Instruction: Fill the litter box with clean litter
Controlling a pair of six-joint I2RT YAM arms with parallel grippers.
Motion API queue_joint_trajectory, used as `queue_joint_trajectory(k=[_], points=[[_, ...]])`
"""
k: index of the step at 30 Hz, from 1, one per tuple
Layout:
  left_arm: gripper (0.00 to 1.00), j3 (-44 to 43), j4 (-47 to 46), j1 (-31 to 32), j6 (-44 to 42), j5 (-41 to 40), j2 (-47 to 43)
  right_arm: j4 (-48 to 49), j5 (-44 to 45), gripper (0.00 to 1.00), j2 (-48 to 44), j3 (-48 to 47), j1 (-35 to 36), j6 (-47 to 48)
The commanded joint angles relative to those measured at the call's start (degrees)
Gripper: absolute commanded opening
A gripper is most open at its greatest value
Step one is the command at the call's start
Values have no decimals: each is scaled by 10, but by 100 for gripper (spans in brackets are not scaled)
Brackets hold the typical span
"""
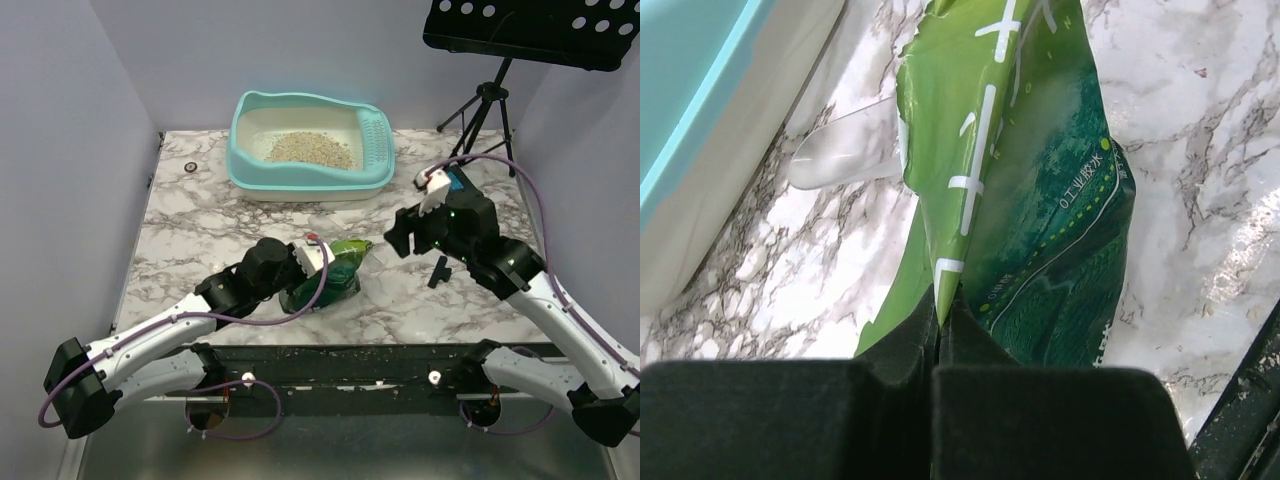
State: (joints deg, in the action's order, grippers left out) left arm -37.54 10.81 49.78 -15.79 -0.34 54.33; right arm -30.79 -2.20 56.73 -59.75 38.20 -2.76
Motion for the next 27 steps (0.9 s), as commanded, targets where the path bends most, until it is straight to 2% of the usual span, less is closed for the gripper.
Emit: queue_joint_trajectory(k=[1, 6, 10, 18, 21, 27], points=[[0, -3, -12, -6, 32, -77, -12, -88, 105, 68, 34, -3, -88, -153], [0, -15, -46, -9, 35, -124, 3, -47, 58, 65, 23, 93, -224, -258], [0, -50, -49, -25, 34, -106, 31, -31, 57, 62, 6, 152, -293, -291], [0, -98, -37, -27, 11, -56, 66, 15, 53, 61, 13, 244, -378, -325], [0, -92, -48, -27, -2, -23, 59, 26, 53, 61, 34, 259, -414, -320], [0, -54, -90, -28, -16, 59, 43, 74, 26, 59, 66, 278, -427, -318]])
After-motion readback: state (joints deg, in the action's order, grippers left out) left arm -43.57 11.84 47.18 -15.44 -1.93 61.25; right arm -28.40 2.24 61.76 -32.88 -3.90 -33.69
